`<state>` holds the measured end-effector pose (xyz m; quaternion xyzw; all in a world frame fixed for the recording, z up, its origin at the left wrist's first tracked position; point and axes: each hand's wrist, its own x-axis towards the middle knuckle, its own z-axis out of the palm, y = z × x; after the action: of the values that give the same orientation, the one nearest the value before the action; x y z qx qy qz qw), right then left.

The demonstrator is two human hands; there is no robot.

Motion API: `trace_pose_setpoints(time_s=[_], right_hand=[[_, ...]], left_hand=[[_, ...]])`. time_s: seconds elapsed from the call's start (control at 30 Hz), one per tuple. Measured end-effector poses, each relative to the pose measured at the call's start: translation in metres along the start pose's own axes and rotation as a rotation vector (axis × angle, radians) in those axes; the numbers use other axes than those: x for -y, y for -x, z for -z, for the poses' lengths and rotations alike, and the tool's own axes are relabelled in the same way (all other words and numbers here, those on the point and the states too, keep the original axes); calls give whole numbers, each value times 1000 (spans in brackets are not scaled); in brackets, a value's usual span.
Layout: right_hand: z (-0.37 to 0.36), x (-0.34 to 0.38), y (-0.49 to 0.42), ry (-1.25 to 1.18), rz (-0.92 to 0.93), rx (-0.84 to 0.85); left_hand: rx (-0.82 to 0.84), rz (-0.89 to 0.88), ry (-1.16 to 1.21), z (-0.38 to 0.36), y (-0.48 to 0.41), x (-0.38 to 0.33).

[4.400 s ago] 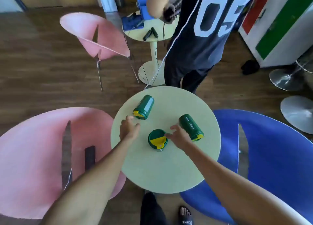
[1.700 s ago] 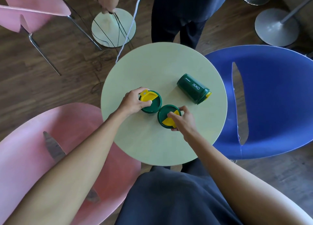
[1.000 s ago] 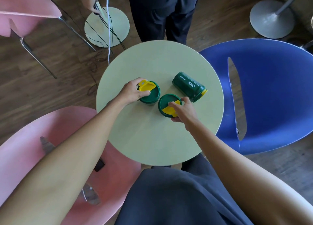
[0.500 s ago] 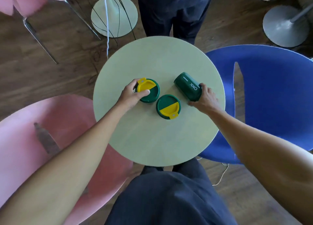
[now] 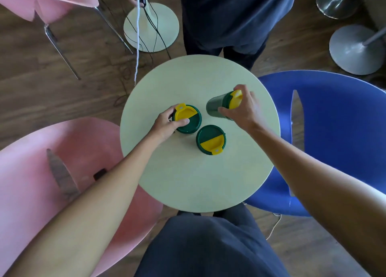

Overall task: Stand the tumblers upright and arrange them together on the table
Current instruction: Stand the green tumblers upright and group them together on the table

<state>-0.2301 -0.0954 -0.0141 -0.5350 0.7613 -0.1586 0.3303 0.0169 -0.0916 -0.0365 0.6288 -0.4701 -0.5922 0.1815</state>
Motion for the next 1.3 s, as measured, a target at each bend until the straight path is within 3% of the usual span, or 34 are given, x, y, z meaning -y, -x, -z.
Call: trace_pose_setpoints(time_s=[0.43, 0.63, 0.77, 0.97, 1.3], right_hand=[[-36, 32, -12, 353, 43, 144], [-21, 31, -27, 241, -28, 274], [5, 27, -41, 233, 95, 407], [14, 33, -46, 275, 286, 451], [6, 35, -49, 219, 238, 408]], left_hand=[[12, 24, 30, 0, 1, -2], [9, 22, 25, 1, 1, -1], [13, 22, 9, 2, 1, -1], [20, 24, 2, 2, 0, 1], [37, 37, -2, 3, 1, -2]])
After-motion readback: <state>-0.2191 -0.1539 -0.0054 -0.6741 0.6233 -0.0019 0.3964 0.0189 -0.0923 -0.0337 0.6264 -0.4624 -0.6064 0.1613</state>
